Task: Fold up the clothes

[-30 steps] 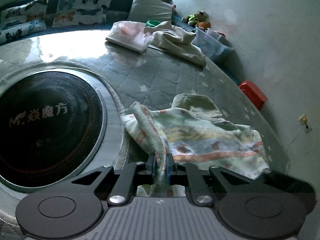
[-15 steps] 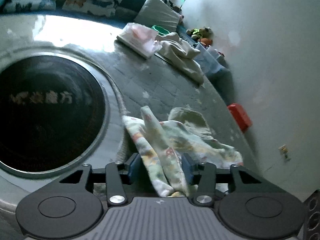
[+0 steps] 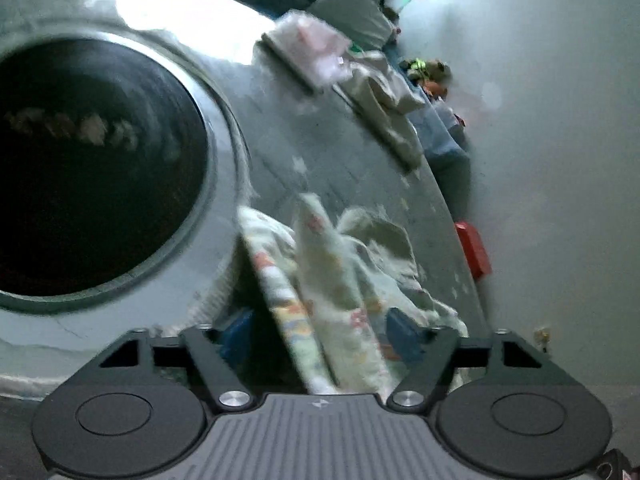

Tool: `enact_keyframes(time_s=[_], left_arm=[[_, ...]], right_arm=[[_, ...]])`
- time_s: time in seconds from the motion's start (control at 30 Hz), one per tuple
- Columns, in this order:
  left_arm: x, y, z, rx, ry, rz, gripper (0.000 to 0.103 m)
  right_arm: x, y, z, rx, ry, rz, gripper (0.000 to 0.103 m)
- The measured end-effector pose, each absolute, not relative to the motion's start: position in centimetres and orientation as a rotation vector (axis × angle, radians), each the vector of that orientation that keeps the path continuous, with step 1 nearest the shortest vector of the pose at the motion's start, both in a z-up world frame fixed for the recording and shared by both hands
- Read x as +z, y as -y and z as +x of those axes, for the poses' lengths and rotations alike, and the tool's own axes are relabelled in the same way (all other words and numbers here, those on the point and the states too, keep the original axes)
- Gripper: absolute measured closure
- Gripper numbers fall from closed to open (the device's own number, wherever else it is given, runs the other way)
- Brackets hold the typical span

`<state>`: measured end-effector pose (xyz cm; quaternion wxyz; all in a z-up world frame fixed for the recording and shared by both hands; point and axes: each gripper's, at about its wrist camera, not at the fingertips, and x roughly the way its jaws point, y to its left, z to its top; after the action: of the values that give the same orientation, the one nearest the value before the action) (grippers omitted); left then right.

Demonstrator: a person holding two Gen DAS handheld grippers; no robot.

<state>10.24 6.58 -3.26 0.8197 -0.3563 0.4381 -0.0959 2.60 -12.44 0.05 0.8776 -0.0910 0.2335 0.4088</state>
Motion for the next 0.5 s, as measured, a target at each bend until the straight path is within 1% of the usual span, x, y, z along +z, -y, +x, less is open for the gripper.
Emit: enact_keyframes(time_s=[0.03,0.07,0.1,0.13,0.23,0.3,0.37,0.5], left_arm=[[-3.6,-6.2,10.4,-0.214,-0.947,-0.760,0.061],[-4.0,-5.9,10.6,-0.223,-0.957,-0.764,0.067],[-4.3,-5.7,10.7,-0.227,-0.960,-0.769,0.077],[-4.5,-5.5,10.8,-0.224,-0.958,-0.768,0.081],[-4.6,-5.4,10.9,-0.204,-0.958,-0.738,0.082],[-4.5,-5.3,10.9,-0.193,-0.954,-0.704,0.084],[-4.4,-5.0,10.8,-0.196,-0.948,-0.670,0.084],[-3.8,-4.0,10.8,-0.191,-0.938,-0.575,0.084]], right_arm=[[0.0,12.5,2.5,0.856,-0.487,-0.191,0.091],[-0.1,12.6,2.4,0.858,-0.491,-0.188,0.091],[-0.1,12.7,2.4,0.859,-0.497,-0.181,0.090],[-0.1,13.1,2.5,0.857,-0.506,-0.166,0.089],[0.2,15.2,2.7,0.826,-0.525,-0.086,0.077],[0.4,17.7,3.1,0.755,-0.527,-0.043,0.073],[0.4,20.2,3.9,0.659,-0.537,-0.015,0.067],[-0.5,25.2,6.9,0.393,-0.555,-0.045,0.060]])
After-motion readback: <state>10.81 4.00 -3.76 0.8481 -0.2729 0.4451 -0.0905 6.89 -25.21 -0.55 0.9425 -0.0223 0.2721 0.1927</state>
